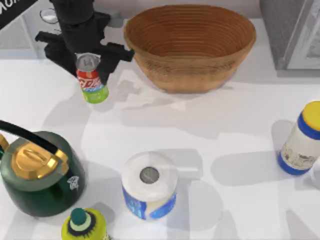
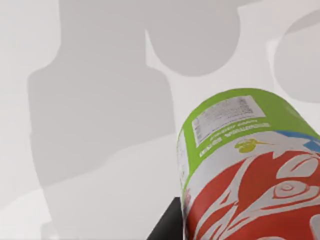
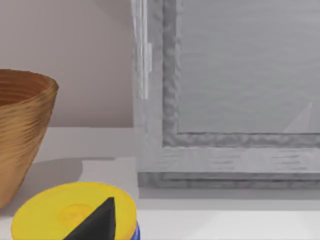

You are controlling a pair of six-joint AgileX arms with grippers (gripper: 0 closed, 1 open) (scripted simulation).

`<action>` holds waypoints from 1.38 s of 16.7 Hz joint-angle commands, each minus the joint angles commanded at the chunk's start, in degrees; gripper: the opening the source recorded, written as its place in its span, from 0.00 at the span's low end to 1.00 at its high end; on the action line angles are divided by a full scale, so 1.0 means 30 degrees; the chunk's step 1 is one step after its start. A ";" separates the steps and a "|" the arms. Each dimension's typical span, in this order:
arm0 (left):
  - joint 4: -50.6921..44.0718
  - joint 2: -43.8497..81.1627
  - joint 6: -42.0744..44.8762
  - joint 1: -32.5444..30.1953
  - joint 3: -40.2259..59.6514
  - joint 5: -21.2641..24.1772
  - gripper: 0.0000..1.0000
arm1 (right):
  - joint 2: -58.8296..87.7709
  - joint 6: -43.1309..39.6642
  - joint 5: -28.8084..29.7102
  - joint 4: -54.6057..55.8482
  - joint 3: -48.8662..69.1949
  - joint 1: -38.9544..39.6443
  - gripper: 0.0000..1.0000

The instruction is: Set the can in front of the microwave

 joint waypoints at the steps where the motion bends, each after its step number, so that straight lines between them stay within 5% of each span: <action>1: -0.0015 -0.0102 0.0534 0.1561 -0.0192 0.0013 0.00 | 0.0000 0.0000 0.0000 0.0000 0.0000 0.0000 1.00; 6: 0.0338 -0.0498 0.3760 0.8486 -0.1060 0.0010 0.00 | 0.0000 0.0000 0.0000 0.0000 0.0000 0.0000 1.00; 10: 0.0831 -0.0313 0.5822 1.1677 -0.1553 -0.0075 0.00 | 0.0000 0.0000 0.0000 0.0000 0.0000 0.0000 1.00; 23: 0.1487 -0.0147 0.6277 1.2216 -0.2328 -0.0097 0.00 | 0.0000 0.0000 0.0000 0.0000 0.0000 0.0000 1.00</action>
